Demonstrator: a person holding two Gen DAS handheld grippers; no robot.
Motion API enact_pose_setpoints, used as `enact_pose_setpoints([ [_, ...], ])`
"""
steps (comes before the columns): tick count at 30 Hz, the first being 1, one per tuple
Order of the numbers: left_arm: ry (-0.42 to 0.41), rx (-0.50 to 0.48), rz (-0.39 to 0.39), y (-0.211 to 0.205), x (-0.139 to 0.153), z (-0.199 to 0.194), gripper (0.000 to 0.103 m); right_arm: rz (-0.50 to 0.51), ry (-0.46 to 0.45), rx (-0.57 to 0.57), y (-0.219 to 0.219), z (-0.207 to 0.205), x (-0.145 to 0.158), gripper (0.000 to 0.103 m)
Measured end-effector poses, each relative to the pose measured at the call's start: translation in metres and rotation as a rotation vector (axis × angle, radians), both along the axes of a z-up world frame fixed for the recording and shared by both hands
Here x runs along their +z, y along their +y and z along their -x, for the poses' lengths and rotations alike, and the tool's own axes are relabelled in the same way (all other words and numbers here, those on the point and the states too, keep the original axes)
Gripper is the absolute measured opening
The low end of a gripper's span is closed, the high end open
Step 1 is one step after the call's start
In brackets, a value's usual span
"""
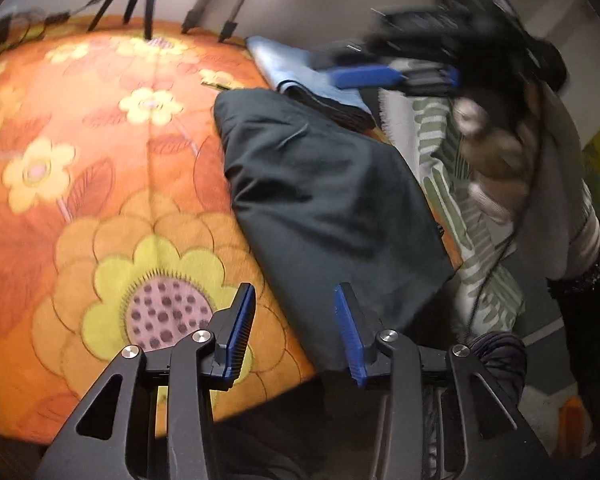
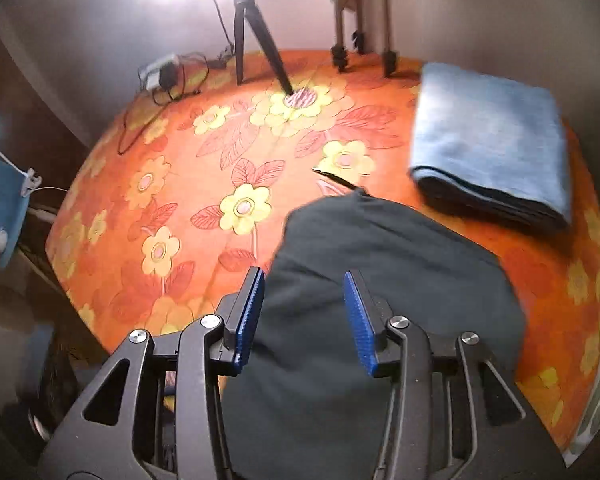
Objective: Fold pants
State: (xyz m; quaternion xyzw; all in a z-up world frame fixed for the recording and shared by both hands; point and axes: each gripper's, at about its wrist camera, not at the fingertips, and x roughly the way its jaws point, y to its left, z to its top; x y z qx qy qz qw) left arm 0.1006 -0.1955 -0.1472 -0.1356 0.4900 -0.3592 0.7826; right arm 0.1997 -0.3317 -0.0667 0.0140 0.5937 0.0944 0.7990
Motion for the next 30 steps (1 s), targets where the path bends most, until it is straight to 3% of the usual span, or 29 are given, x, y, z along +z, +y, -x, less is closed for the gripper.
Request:
enact_pose_setpoints([
  [8,0.03,-0.004,0.019,-0.016,-0.014,0.012,0.04,0.109,0.099,0.014,0.049,-0.048,-0.055,0.043],
  [14,0.053,0.027,0.053,-0.017,-0.022,0.013,0.039,0.303,0.126,0.046,0.07,-0.064,-0.08,0.044],
  [17,0.029,0.032,0.058,-0.018,-0.019,0.018,0.035,0.383,0.141,0.066,0.074,-0.066,-0.09,0.043],
  [19,0.016,0.03,0.062,-0.021,-0.019,0.019,0.025,0.419,0.152,0.078,0.074,-0.066,-0.096,0.042],
  [23,-0.019,0.021,0.069,-0.026,-0.016,0.022,0.014,0.438,0.153,0.091,0.072,-0.066,-0.101,0.014],
  [26,-0.049,0.007,0.062,-0.032,-0.013,0.027,0.011,0.408,0.135,0.066,0.066,-0.067,-0.099,0.006],
  [30,-0.11,-0.02,0.01,-0.044,-0.009,0.037,0.011,0.352,0.127,0.005,0.058,-0.069,-0.101,0.005],
])
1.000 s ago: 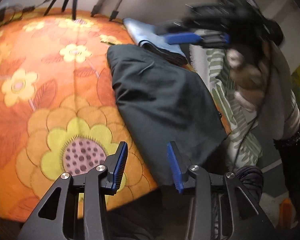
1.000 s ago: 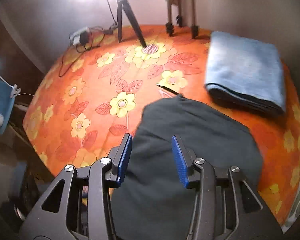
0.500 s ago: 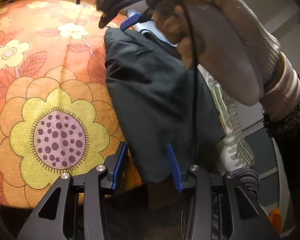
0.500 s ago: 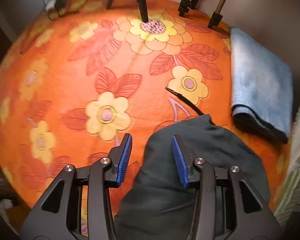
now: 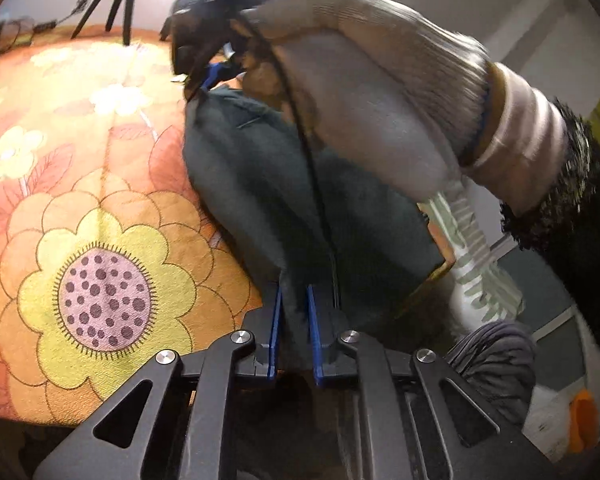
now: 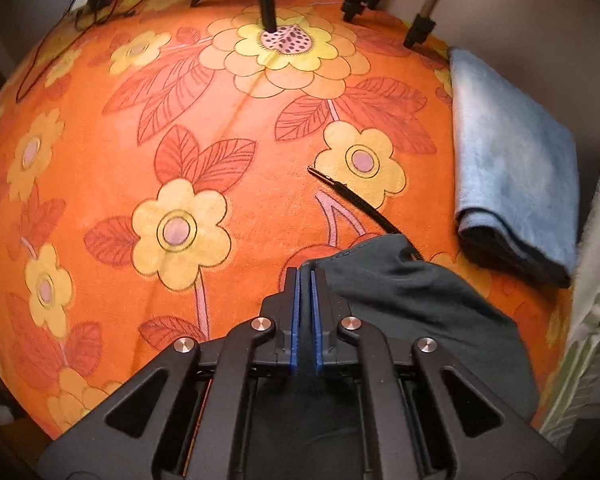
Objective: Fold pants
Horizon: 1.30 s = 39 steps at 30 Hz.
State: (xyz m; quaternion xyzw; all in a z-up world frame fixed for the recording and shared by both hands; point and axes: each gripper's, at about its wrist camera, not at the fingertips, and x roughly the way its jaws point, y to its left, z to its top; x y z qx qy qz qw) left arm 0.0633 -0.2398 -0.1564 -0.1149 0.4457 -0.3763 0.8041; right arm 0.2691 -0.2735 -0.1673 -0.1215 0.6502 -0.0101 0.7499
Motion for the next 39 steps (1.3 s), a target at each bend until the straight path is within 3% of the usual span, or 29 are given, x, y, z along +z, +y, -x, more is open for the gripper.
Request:
enact_pose_setpoints([
  [5,0.049,-0.03,-0.027,0.0,0.001,-0.005,0.012,-0.055,0.0,0.005,-0.001,0.001,-0.005,0.006],
  [11,0.013,-0.024,-0.074,0.029,0.029,-0.01,0.015,-0.205,-0.134,-0.058,-0.034,0.015,0.051,0.019],
  [16,-0.069,0.027,-0.135,0.068,0.08,-0.027,0.015,-0.276,-0.234,-0.083,-0.066,0.048,0.103,0.04],
  [18,-0.112,0.05,-0.165,0.08,0.101,-0.032,0.02,-0.306,-0.266,-0.101,-0.084,0.065,0.12,0.041],
  [20,-0.153,0.064,-0.198,0.09,0.124,-0.037,0.037,-0.326,-0.285,-0.123,-0.102,0.079,0.132,0.041],
  [22,-0.186,0.077,-0.21,0.097,0.15,-0.042,0.046,-0.332,-0.309,-0.144,-0.117,0.097,0.144,0.041],
  [30,-0.208,0.07,-0.28,0.102,0.235,-0.062,0.046,-0.388,-0.404,-0.25,-0.18,0.162,0.175,0.042],
  [31,-0.217,0.063,-0.281,0.099,0.248,-0.064,0.047,-0.391,-0.409,-0.26,-0.184,0.169,0.176,0.044],
  [34,-0.216,0.049,-0.267,0.088,0.269,-0.072,0.056,-0.396,-0.436,-0.288,-0.2,0.182,0.177,0.074],
  [39,-0.219,0.001,-0.284,0.055,0.265,-0.088,0.057,-0.387,-0.434,-0.325,-0.221,0.193,0.162,0.079],
])
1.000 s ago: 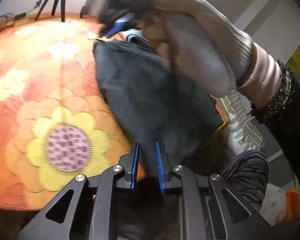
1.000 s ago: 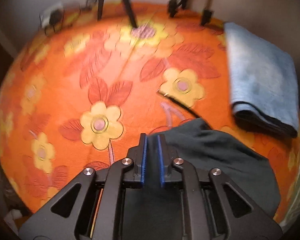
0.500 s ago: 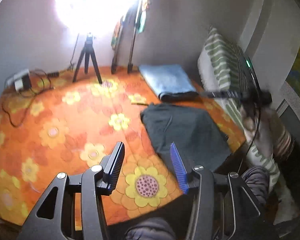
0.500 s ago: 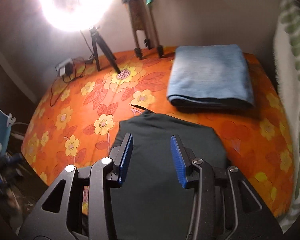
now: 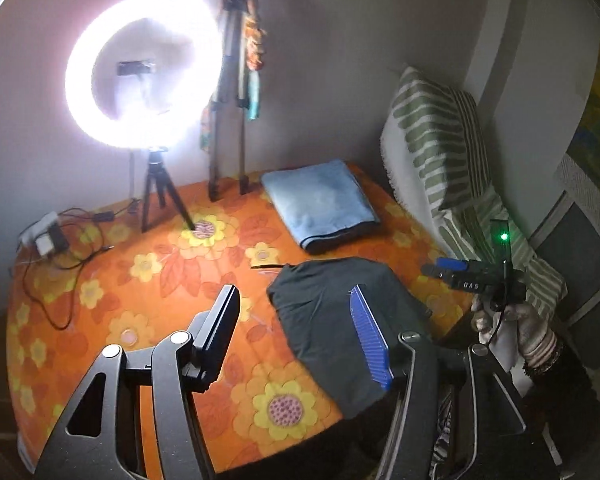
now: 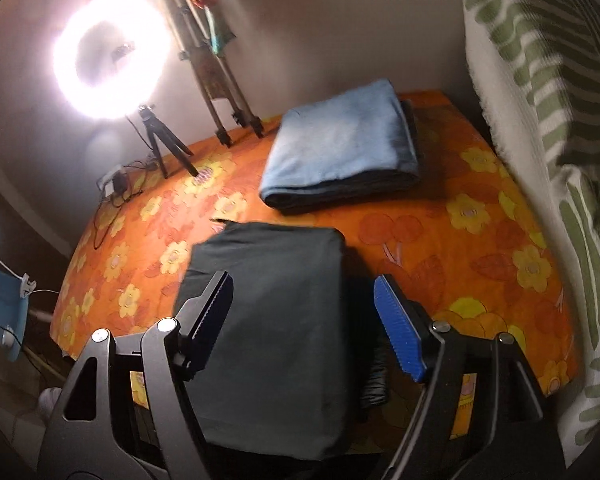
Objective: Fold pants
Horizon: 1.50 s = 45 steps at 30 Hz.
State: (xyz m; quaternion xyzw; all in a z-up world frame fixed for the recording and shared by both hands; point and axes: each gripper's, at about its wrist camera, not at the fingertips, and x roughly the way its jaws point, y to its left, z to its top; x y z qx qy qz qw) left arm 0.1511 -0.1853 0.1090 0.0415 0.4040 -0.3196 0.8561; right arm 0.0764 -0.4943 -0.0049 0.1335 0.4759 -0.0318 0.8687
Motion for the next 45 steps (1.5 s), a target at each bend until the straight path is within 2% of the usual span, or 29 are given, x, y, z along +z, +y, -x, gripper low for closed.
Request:
enact_pose_setpoints([
  [2,0.027,-0.008,0.009,-0.009,-0.015,-0.011,0.058,-0.026,0.027,0.003,-0.008,-0.002,-0.013,0.087],
  [5,0.105,0.001,0.05,-0.021,-0.051,-0.031,0.058,-0.058,0.055,-0.009,-0.021,-0.005,-0.033,0.087],
  [6,0.14,0.007,0.059,-0.026,-0.072,-0.039,0.058,-0.071,0.063,-0.012,-0.025,-0.006,-0.039,0.087],
  [7,0.158,0.009,0.062,-0.028,-0.08,-0.042,0.058,-0.08,0.072,-0.01,-0.028,-0.008,-0.045,0.087],
  [12,0.307,0.013,0.11,-0.045,-0.155,-0.057,0.058,-0.143,0.138,0.02,-0.043,-0.024,-0.073,0.091],
  [15,0.35,0.033,0.121,-0.05,-0.185,-0.062,0.058,-0.165,0.163,0.027,-0.048,-0.031,-0.084,0.091],
  [19,0.406,0.058,0.172,-0.051,-0.211,-0.066,0.058,-0.188,0.197,0.055,-0.05,-0.036,-0.1,0.091],
  [22,0.416,0.072,0.169,-0.051,-0.225,-0.065,0.058,-0.193,0.228,0.081,-0.044,-0.037,-0.109,0.091],
  [24,0.433,0.084,0.169,-0.05,-0.235,-0.065,0.058,-0.16,0.248,0.107,-0.037,-0.038,-0.113,0.091],
  [30,0.44,0.101,0.185,-0.049,-0.249,-0.067,0.058,-0.126,0.289,0.118,-0.035,-0.04,-0.123,0.095],
  [38,0.472,0.087,0.213,-0.052,-0.264,-0.073,0.058,-0.21,0.33,0.117,-0.041,-0.038,-0.14,0.096],
  [41,0.473,0.086,0.225,-0.05,-0.266,-0.076,0.058,-0.203,0.317,0.13,-0.038,-0.037,-0.14,0.096],
  [44,0.476,0.092,0.247,-0.049,-0.267,-0.079,0.058,-0.207,0.305,0.144,-0.035,-0.038,-0.14,0.092],
  [45,0.477,0.093,0.253,-0.049,-0.267,-0.08,0.058,-0.206,0.3,0.154,-0.033,-0.039,-0.14,0.086],
])
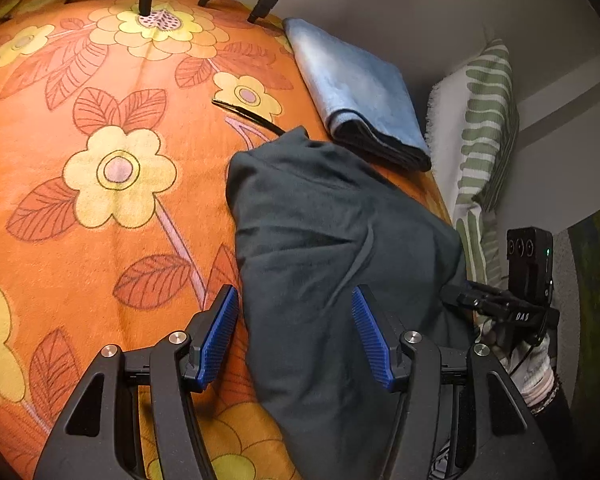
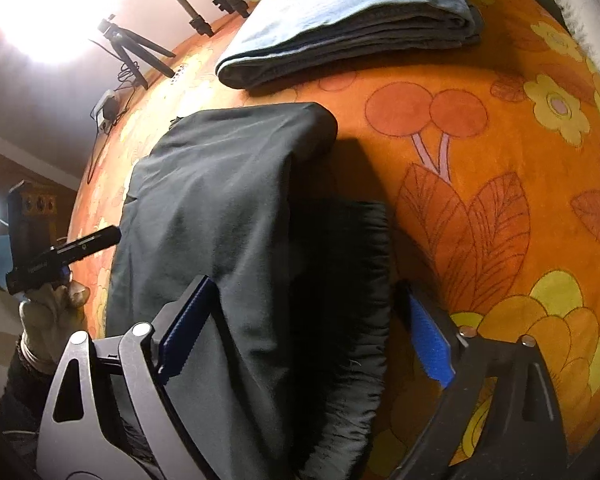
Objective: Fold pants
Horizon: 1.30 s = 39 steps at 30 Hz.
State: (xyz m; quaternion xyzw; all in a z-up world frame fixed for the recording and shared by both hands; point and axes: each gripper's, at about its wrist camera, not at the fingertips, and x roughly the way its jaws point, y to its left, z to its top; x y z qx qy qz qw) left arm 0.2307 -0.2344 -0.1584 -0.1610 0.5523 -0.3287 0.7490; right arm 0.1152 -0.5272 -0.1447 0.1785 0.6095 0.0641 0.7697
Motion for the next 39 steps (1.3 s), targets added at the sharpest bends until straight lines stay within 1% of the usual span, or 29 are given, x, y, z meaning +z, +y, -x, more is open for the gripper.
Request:
enact_pose_setpoints([
  [1,0.002,0.001,0.007,-0.001,-0.001,-0.001,0.058,-0.024,0.0,0.01,0.002,0.0,0.0,0.082],
  [4,0.005,0.002,0.031,-0.005,-0.003,-0.002,0.059,-0.009,-0.013,0.021,0.005,0.001,0.001,0.08],
  [7,0.005,-0.006,0.05,-0.011,-0.004,-0.002,0.059,-0.01,-0.031,0.019,0.004,0.004,0.001,0.075],
  [11,-0.02,-0.023,0.044,-0.019,-0.002,0.001,0.059,-0.006,-0.053,0.008,0.002,0.01,0.002,0.068],
  [14,-0.063,-0.039,0.0,-0.028,0.001,0.007,0.059,-0.018,-0.055,-0.003,0.001,0.011,0.002,0.064],
  [17,-0.137,-0.074,-0.089,-0.041,0.004,0.016,0.059,-0.017,-0.059,0.002,0.001,0.012,0.003,0.065],
  [20,-0.172,-0.096,-0.121,-0.049,0.004,0.022,0.059,-0.019,-0.066,0.008,0.003,0.011,0.002,0.07],
  [21,-0.183,-0.102,-0.129,-0.052,0.004,0.024,0.059,-0.017,-0.067,0.003,0.004,0.011,0.002,0.07],
  [24,-0.21,-0.119,-0.146,-0.059,0.004,0.027,0.059,0.025,-0.08,0.018,0.009,0.011,0.002,0.063],
  [26,-0.219,-0.129,-0.148,-0.063,0.003,0.029,0.049,0.014,-0.085,0.007,0.007,0.012,0.002,0.055],
  [27,-0.227,-0.134,-0.151,-0.065,0.003,0.03,0.047,0.013,-0.091,0.004,0.006,0.013,0.003,0.053],
  [29,-0.24,-0.139,-0.156,-0.068,0.002,0.031,0.039,0.022,-0.108,0.008,0.007,0.015,0.007,0.045],
  [33,-0.257,-0.14,-0.156,-0.072,0.003,0.032,0.03,0.053,-0.126,0.024,0.012,0.016,0.014,0.037],
  [35,-0.268,-0.141,-0.156,-0.074,0.004,0.033,0.024,0.065,-0.135,0.027,0.014,0.016,0.018,0.033],
  [39,-0.288,-0.144,-0.15,-0.077,0.007,0.035,0.017,0.086,-0.162,0.03,0.018,0.019,0.028,0.024],
])
